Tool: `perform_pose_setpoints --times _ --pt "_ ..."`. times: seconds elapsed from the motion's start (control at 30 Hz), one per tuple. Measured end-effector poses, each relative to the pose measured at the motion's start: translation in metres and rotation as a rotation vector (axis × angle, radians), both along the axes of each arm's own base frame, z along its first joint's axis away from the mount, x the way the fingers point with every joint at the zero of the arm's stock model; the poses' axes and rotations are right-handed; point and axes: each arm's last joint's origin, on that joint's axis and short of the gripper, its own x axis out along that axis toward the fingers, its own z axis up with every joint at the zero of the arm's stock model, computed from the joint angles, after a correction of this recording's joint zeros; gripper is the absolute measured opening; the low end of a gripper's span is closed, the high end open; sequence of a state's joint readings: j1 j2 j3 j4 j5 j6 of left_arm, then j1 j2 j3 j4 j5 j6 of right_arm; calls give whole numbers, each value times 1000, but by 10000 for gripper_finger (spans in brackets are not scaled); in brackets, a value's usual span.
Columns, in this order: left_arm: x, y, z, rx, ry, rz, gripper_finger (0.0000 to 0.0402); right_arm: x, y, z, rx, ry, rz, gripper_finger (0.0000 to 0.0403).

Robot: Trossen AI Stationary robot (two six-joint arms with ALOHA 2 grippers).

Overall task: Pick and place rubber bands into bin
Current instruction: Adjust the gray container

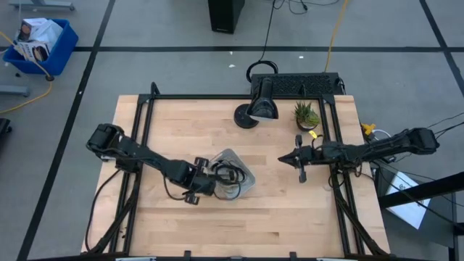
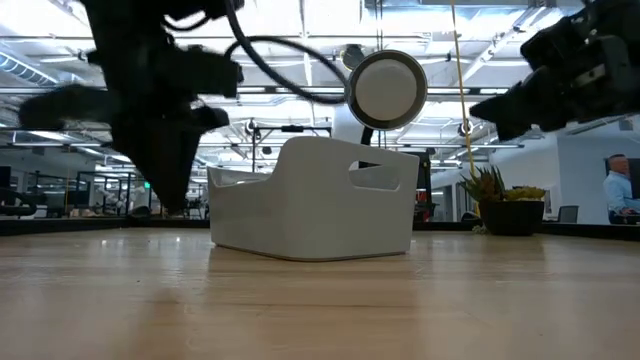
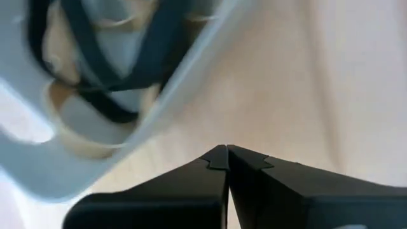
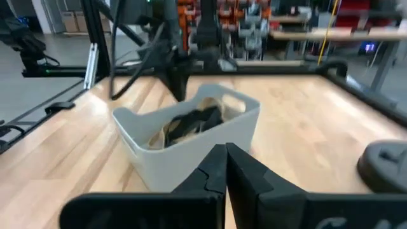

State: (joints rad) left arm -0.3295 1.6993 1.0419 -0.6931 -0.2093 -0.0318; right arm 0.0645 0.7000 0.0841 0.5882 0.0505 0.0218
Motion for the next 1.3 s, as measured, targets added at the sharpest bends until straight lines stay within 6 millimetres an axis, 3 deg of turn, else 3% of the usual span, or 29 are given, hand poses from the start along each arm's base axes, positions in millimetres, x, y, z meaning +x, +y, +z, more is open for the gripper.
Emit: perform_pose_setpoints --times 0.13,0.53,1.3 --pt "-2 5 -9 39 -30 50 4 8 2 -7 33 26 9 0" --pt "11 29 -7 80 -104 112 3 23 4 -20 23 36 15 0" --pt "41 78 4 23 -325 115 4 25 4 -21 10 24 17 0"
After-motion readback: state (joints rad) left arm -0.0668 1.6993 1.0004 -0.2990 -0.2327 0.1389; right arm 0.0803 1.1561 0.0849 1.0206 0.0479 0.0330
